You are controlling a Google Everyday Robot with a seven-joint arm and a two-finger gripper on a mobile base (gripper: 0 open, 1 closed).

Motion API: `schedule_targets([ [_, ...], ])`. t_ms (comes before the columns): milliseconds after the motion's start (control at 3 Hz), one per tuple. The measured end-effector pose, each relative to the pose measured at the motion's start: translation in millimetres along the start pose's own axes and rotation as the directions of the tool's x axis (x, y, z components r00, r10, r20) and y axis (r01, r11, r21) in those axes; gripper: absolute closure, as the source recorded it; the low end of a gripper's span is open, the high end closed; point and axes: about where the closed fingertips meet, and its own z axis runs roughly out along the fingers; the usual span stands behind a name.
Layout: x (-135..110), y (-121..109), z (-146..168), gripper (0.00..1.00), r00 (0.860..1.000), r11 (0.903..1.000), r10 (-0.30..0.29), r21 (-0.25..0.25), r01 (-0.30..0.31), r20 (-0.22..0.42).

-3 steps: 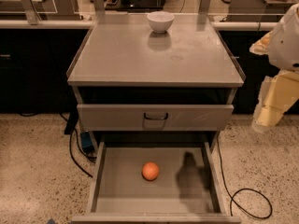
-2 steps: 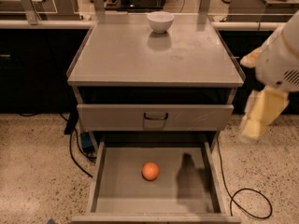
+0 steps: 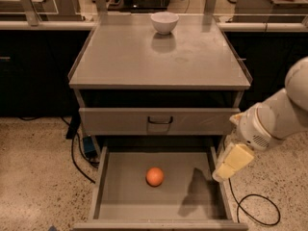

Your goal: Pick orange from middle drawer and place on counter

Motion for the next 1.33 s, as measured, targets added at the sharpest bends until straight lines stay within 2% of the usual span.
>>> schedule_targets([
  [333,-7,-14,7,0.00,0.999,0.9989,0.016,0.044,-0.018,0.047],
  [667,-7,-14,7,0.00,0.999,0.9989,0.016,0.043,-0.018,0.047],
  [1000,-2,-13,24,0.00,0.998,0.9991,0.028,0.030,-0.029,0.053],
  [1333,-12,-41,141,0.00,0.992,0.9958,0.072,0.048,-0.078,0.104],
])
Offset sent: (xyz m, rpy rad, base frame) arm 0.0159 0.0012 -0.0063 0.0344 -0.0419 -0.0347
